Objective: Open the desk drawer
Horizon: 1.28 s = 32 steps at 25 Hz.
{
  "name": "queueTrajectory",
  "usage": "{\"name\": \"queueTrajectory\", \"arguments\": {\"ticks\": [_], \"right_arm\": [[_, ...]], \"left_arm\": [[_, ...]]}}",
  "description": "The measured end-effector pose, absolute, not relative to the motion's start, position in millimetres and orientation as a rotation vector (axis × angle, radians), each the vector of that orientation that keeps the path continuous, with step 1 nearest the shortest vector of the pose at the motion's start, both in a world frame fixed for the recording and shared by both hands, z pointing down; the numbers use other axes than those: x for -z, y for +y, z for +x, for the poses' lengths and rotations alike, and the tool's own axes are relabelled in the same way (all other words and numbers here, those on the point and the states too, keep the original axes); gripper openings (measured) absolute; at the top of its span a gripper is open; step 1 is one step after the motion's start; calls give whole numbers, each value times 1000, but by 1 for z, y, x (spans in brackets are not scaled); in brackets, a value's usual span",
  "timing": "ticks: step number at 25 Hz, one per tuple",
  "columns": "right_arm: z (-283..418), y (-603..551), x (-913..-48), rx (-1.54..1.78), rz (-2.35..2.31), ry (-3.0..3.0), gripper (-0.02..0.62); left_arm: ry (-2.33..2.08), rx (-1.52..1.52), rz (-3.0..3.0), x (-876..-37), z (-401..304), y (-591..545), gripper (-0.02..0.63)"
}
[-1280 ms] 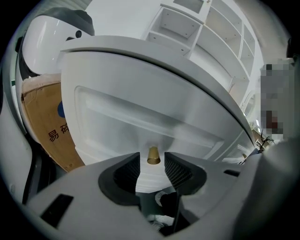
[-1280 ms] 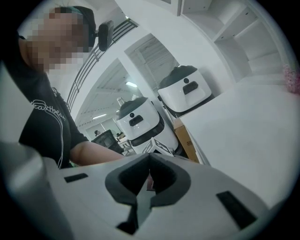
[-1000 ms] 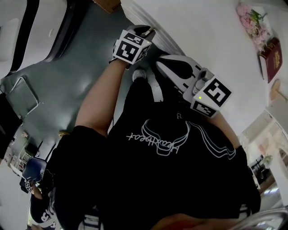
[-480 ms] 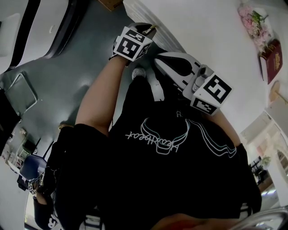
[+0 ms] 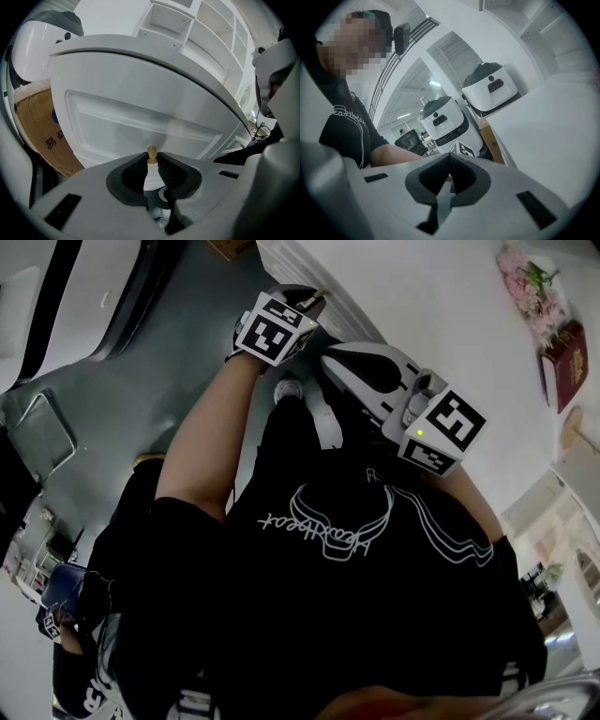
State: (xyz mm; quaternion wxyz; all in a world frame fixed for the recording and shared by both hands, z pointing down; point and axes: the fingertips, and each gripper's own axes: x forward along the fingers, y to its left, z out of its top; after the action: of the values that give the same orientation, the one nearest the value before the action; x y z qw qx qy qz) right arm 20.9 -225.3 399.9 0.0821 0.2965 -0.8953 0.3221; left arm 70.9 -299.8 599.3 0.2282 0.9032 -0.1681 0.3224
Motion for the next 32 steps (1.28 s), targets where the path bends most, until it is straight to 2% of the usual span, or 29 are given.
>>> {"name": "queueTrajectory", "arguments": {"ticks": [19, 32], "right_arm": [[-14, -219, -392, -937, 805, -2692, 5], [-13, -214, -385, -902, 867, -2694, 5]], "left_arm": [[-486, -890, 2477, -600, 9, -263, 74], [-503, -936, 2448, -602, -29, -238, 74]]}}
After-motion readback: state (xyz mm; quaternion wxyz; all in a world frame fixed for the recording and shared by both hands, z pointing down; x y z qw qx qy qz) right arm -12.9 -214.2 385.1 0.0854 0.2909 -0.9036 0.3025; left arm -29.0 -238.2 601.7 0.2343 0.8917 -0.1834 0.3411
